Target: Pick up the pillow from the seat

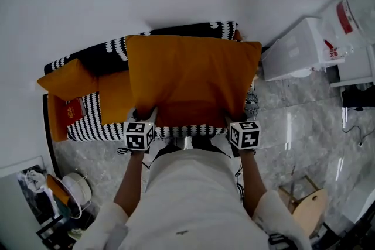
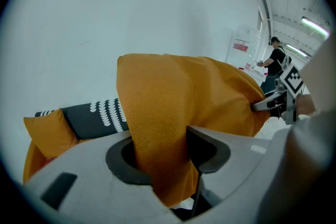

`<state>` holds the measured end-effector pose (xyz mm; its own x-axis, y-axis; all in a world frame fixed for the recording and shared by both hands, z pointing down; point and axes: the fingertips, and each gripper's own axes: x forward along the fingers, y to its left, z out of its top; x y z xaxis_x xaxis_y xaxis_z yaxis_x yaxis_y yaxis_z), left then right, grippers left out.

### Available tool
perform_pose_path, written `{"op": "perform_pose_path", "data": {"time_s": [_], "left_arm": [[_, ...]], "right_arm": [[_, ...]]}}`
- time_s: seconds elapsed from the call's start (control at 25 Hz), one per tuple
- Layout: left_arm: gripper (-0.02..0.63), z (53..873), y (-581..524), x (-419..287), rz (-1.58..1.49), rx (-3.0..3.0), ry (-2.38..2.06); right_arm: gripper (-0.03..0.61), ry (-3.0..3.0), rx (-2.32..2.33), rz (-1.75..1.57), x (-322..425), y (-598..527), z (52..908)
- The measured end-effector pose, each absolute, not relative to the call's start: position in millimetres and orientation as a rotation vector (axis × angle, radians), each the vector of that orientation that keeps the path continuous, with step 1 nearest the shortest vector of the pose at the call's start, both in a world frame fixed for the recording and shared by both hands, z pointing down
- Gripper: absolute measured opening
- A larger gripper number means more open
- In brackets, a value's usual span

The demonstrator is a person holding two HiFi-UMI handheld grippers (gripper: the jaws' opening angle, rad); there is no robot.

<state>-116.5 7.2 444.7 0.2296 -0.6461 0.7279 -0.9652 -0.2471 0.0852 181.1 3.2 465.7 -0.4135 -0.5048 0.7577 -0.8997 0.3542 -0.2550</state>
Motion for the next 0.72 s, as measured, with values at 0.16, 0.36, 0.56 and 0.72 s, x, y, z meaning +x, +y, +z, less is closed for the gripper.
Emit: {"op": "perform_pose_path", "data": {"time_s": [0.16,0.36,0.56,0.72], "left_arm": [[0.198,437.6,14.1,-133.8,0.761,2.010,-1.460],[0.198,434.0,28.8,-158.5,0.739,2.040,-1.445],[0.199,433.1,49.5,-179.4,0.714,2.067,-1.431],[0.199,432.7,67.4,-197.7,0.697,2.086,-1.414]], "right_arm": [[0.167,-2.049,1.250,0.898,164.2,17.3,455.1],[0.167,-2.036,1.292,0.884,140.5,39.6,446.9],[0.169,-2.025,1.318,0.875,120.2,67.3,442.3],[0.169,-2.019,1.340,0.867,101.9,90.3,438.3]]}}
